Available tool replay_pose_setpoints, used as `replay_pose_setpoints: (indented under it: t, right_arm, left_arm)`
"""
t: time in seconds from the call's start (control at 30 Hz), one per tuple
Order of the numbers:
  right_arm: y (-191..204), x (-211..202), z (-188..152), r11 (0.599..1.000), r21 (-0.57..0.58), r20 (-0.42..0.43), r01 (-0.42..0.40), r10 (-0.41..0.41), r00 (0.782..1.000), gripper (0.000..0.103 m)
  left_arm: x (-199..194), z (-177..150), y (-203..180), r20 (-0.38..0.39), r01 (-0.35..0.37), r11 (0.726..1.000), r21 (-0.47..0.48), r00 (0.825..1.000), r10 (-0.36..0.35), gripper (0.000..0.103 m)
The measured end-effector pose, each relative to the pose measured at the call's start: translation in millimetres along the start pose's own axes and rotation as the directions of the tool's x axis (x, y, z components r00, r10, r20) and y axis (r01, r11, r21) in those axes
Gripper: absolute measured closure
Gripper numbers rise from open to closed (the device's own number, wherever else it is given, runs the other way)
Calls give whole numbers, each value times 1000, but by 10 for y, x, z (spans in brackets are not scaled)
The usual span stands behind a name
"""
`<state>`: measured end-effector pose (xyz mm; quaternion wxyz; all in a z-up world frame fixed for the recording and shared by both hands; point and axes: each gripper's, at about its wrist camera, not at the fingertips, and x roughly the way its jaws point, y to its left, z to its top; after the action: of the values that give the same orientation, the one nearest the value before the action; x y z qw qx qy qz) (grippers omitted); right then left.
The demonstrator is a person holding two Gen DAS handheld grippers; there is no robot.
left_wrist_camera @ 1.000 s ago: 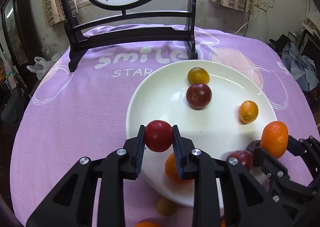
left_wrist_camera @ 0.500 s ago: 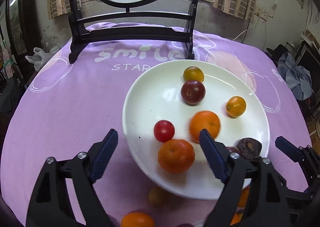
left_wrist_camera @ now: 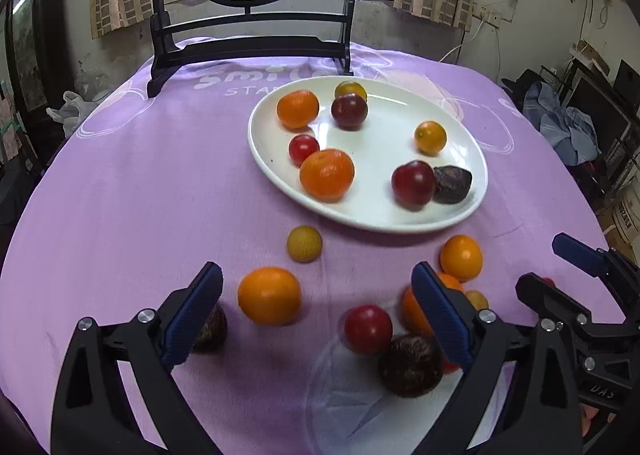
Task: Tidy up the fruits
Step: 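Move both open tools back toward the fruit pile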
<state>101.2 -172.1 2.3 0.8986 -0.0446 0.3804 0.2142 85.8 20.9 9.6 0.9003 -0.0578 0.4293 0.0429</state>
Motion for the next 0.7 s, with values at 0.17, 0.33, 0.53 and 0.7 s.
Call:
replay_pose_setpoints:
  t: [0.17,0.33,0.53,0.7]
  right_arm:
    - [125,-33,-222,999,-52,-34,-10,8,999,25]
    - [246,-28,-419,994,-100,-92,-38,29,995,25]
    - [409,50,-509,989,-137,-146,-63,43,988,44]
    - [505,138,-546,985,-153,-184,-75,47,982,52]
  left_arm:
    - [-86,-286,70,-6,22,999,-29,1000,-22,10]
    - [-101,-460,119,-4,36,999,-22,999,-36,10]
    - [-96,-490,102,-19,50,999,-14,999,-51,10]
    - [-94,-500,47,-15,28,999,17,1000,-28,10]
